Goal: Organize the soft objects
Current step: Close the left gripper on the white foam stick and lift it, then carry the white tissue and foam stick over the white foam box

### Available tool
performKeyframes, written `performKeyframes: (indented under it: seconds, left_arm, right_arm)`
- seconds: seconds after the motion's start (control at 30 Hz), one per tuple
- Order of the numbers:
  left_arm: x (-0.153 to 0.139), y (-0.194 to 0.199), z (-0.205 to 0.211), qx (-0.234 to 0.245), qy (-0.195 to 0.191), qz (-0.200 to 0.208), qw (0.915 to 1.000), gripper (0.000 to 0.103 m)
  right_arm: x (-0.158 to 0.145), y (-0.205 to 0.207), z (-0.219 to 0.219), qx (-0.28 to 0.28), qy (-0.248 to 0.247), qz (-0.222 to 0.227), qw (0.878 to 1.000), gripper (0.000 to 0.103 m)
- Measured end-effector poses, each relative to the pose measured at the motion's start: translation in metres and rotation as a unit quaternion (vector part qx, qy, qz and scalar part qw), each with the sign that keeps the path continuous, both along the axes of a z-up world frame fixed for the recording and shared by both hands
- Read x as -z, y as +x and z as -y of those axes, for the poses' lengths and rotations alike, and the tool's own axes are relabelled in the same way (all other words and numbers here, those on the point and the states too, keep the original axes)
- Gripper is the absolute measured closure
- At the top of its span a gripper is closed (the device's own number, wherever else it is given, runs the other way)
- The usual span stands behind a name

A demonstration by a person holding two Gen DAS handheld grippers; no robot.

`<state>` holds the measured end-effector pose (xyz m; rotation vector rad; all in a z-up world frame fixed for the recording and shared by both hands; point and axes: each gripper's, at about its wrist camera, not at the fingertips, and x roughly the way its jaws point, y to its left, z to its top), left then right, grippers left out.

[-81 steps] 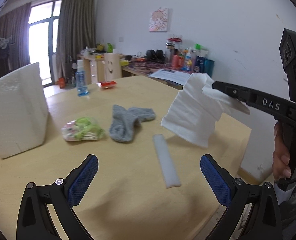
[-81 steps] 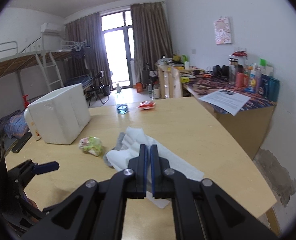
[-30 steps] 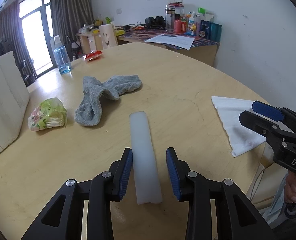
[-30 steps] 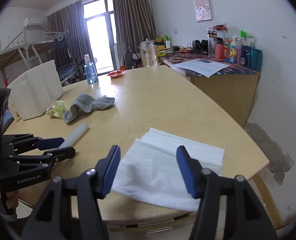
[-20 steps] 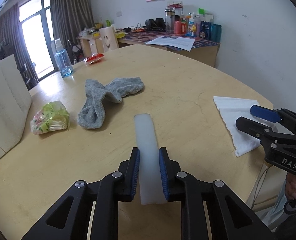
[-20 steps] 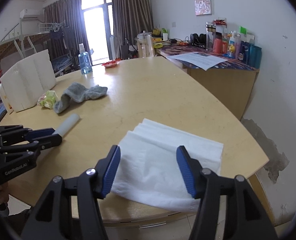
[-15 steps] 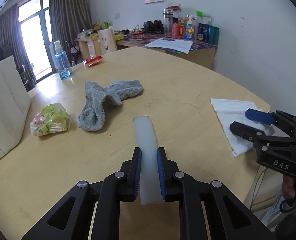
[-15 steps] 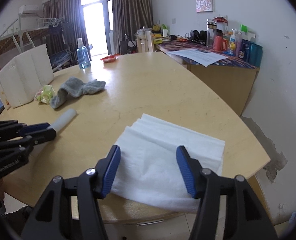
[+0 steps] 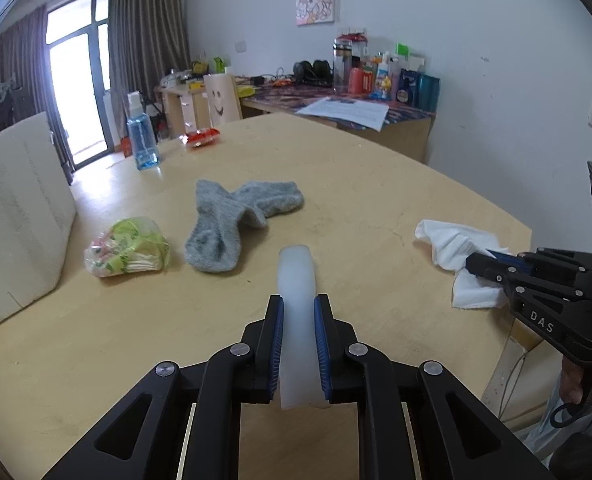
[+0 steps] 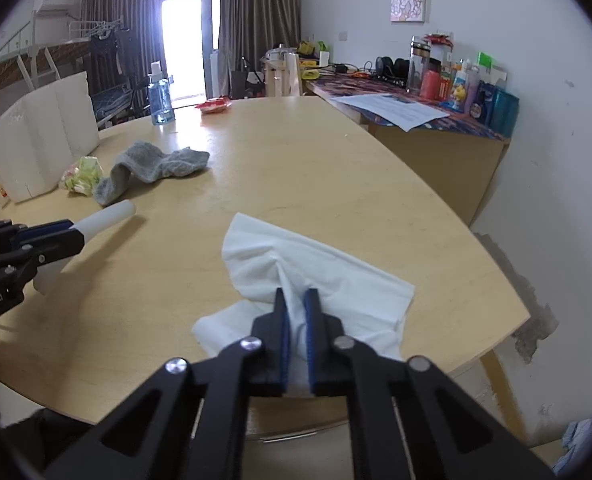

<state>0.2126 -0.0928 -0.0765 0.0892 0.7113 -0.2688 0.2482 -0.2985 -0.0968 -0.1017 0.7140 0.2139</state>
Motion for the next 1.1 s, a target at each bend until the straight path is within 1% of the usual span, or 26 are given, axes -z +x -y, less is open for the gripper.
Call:
performKeyframes:
  seconds: [0.27,0.5,0.63,0.9,1.1]
  left_arm:
    - [-0.019,-0.012,-0.018,-0.012,-0.006,0.029,0.9995,0.086]
    - [-0.042,-0.029,-0.035,-0.026,-0.005,0.066,0.9975,0.086]
    - [-0.056,-0.043,-0.047,-0.038,-0.001,0.09,0.9952,0.086]
    - [-0.079,-0.069,-0.073,-0.064,-0.001,0.134,0.9889,0.086]
    - [-0.09,-0.085,-0.091,-0.091,0.002,0.153,0.984,0.086]
  right_arm:
    - [-0.032,-0.016,-0.011,-0.014,0.027,0.047,0.998,0.096]
    - [-0.049,-0.027,-0.024,-0.025,0.049,0.069,0.996,0.096]
    - [-0.059,-0.034,-0.031,-0.033,0.064,0.081,0.994,0.096]
    - [-0.079,-0.048,-0.055,-0.064,0.076,0.105,0.989,0.096]
    - [-0.091,-0.06,-0.07,-0.089,0.085,0.129,0.984,0.096]
